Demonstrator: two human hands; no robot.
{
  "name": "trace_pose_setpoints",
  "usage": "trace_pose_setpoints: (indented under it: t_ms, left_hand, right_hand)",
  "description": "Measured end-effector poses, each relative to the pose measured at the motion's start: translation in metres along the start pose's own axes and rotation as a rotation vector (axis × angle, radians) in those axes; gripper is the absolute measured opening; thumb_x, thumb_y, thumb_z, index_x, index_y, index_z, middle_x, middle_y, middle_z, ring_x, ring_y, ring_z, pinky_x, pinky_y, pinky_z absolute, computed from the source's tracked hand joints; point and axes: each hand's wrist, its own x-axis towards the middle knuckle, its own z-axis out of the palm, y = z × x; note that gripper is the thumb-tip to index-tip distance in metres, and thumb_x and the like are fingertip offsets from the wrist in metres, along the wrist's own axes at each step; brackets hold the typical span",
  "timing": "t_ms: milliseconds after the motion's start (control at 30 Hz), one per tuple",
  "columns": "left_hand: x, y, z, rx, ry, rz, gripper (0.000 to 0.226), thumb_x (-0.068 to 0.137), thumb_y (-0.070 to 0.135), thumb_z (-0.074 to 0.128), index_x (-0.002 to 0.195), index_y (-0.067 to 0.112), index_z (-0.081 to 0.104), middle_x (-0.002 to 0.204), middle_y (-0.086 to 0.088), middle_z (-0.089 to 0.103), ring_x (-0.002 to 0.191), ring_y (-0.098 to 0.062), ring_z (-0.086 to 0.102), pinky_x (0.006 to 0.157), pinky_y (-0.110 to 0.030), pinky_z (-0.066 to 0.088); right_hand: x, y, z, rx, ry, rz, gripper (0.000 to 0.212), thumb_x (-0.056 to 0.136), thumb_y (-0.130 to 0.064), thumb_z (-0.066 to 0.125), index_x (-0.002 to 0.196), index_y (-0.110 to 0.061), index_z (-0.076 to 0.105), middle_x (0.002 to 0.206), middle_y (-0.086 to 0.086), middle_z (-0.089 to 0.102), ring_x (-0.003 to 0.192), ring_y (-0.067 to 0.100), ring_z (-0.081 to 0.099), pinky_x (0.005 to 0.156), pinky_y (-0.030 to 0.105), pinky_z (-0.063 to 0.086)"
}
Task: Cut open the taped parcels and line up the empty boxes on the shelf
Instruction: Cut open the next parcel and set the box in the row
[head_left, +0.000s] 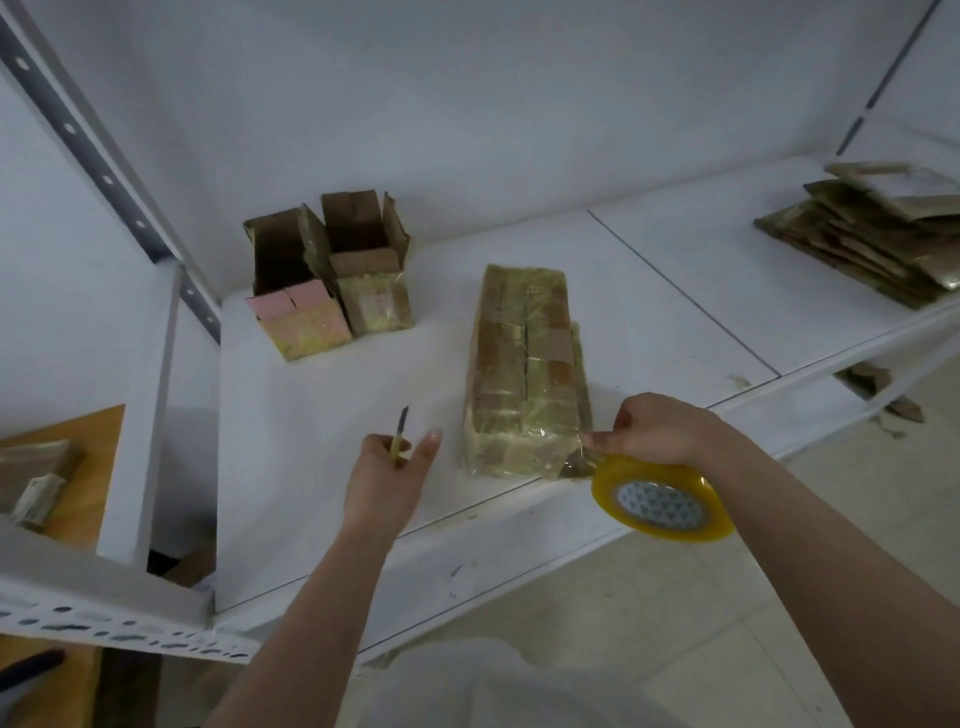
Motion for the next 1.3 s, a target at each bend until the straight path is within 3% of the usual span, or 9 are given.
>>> trace_pose_setpoints:
  t_ms: [167, 267, 400, 500, 600, 667, 900, 1067, 1300]
  left_hand:
    - [-0.003, 0.063, -0.032, -0.155, -0.101, 0.303, 0.025, 0.103, 0.033, 0.042, 0.09, 0.015, 0.052, 0.074, -0.001, 0.051, 0.062, -0.014, 0.045, 0.058, -0.028, 0.036]
    - [-0.019, 0.118, -0.013, -0.122, -0.4, 0.553, 0.032, 0.106, 0.027, 0.038, 0.084, 0.014, 0.057, 0.068, 0.0, 0.052, 0.051, -0.004, 0.045, 0.051, -0.017, 0.038]
    - [-0.021, 0.142, 0.027, 0.122, -0.754, 0.58, 0.036, 0.106, 0.029, 0.035, 0.082, 0.012, 0.056, 0.063, 0.002, 0.056, 0.047, -0.006, 0.049, 0.048, -0.018, 0.043]
    - [-0.007, 0.124, 0.039, 0.311, -0.674, 0.62, 0.042, 0.105, 0.039, 0.034, 0.076, 0.018, 0.056, 0.06, 0.005, 0.055, 0.051, -0.011, 0.052, 0.051, -0.02, 0.044]
    - [0.001, 0.117, 0.039, 0.22, -0.637, 0.6, 0.044, 0.104, 0.042, 0.032, 0.076, 0.017, 0.054, 0.056, 0.005, 0.054, 0.045, -0.009, 0.049, 0.048, -0.019, 0.043]
    - [0.002, 0.117, 0.04, 0.206, -0.644, 0.609, 0.044, 0.104, 0.044, 0.03, 0.078, 0.016, 0.053, 0.054, 0.007, 0.053, 0.044, -0.009, 0.047, 0.048, -0.02, 0.042]
    - [0.004, 0.117, 0.037, 0.218, -0.726, 0.574, 0.045, 0.104, 0.043, 0.033, 0.072, 0.016, 0.05, 0.058, 0.007, 0.049, 0.047, -0.008, 0.048, 0.054, -0.025, 0.044]
    - [0.0, 0.13, 0.029, 0.532, -0.791, 0.617, 0.046, 0.102, 0.047, 0.036, 0.067, 0.023, 0.054, 0.068, 0.0, 0.061, 0.062, -0.013, 0.06, 0.078, -0.037, 0.052]
    - [-0.013, 0.158, 0.048, 1.03, -0.691, 0.666, 0.052, 0.104, 0.046, 0.03, 0.071, 0.015, 0.056, 0.068, 0.0, 0.06, 0.066, -0.016, 0.059, 0.069, -0.032, 0.045]
  right_hand:
    - [-0.003, 0.002, 0.0, 0.019, -0.018, -0.009, 0.068, 0.079, -0.079, 0.05, 0.106, -0.019, 0.06, 0.107, 0.002, 0.064, 0.099, 0.022, 0.062, 0.092, 0.042, 0.051]
    - [-0.003, 0.001, -0.001, 0.037, -0.028, -0.021, 0.065, 0.079, -0.078, 0.051, 0.101, -0.018, 0.061, 0.103, 0.002, 0.065, 0.097, 0.021, 0.063, 0.092, 0.041, 0.052]
    - [-0.005, 0.002, -0.003, 0.067, -0.057, -0.082, 0.048, 0.084, -0.071, 0.052, 0.084, -0.023, 0.059, 0.099, 0.002, 0.063, 0.091, 0.018, 0.06, 0.083, 0.034, 0.049]
    - [-0.009, 0.01, -0.006, 0.164, -0.097, -0.07, 0.051, 0.087, -0.065, 0.055, 0.112, -0.02, 0.062, 0.115, 0.003, 0.06, 0.099, 0.019, 0.058, 0.089, 0.034, 0.05]
    - [-0.009, 0.025, -0.01, 0.301, -0.153, -0.094, 0.021, 0.088, -0.051, 0.063, 0.106, -0.041, 0.063, 0.119, -0.002, 0.061, 0.101, 0.021, 0.062, 0.092, 0.039, 0.054]
    - [-0.008, 0.03, -0.011, 0.345, -0.166, -0.089, 0.016, 0.089, -0.046, 0.063, 0.105, -0.045, 0.063, 0.12, -0.003, 0.06, 0.103, 0.023, 0.061, 0.094, 0.043, 0.053]
    - [-0.003, 0.015, 0.004, 0.222, -0.123, -0.066, 0.036, 0.093, -0.055, 0.055, 0.117, -0.029, 0.063, 0.12, 0.001, 0.056, 0.104, 0.022, 0.055, 0.097, 0.038, 0.049]
    - [-0.014, 0.035, -0.008, 0.356, -0.104, -0.156, 0.033, 0.095, -0.051, 0.055, 0.12, -0.034, 0.068, 0.118, -0.006, 0.064, 0.1, 0.015, 0.06, 0.087, 0.031, 0.047]
    - [-0.027, 0.033, -0.01, 0.423, -0.036, -0.181, 0.029, 0.1, -0.037, 0.051, 0.121, -0.03, 0.07, 0.121, -0.005, 0.064, 0.108, 0.016, 0.056, 0.096, 0.031, 0.044]
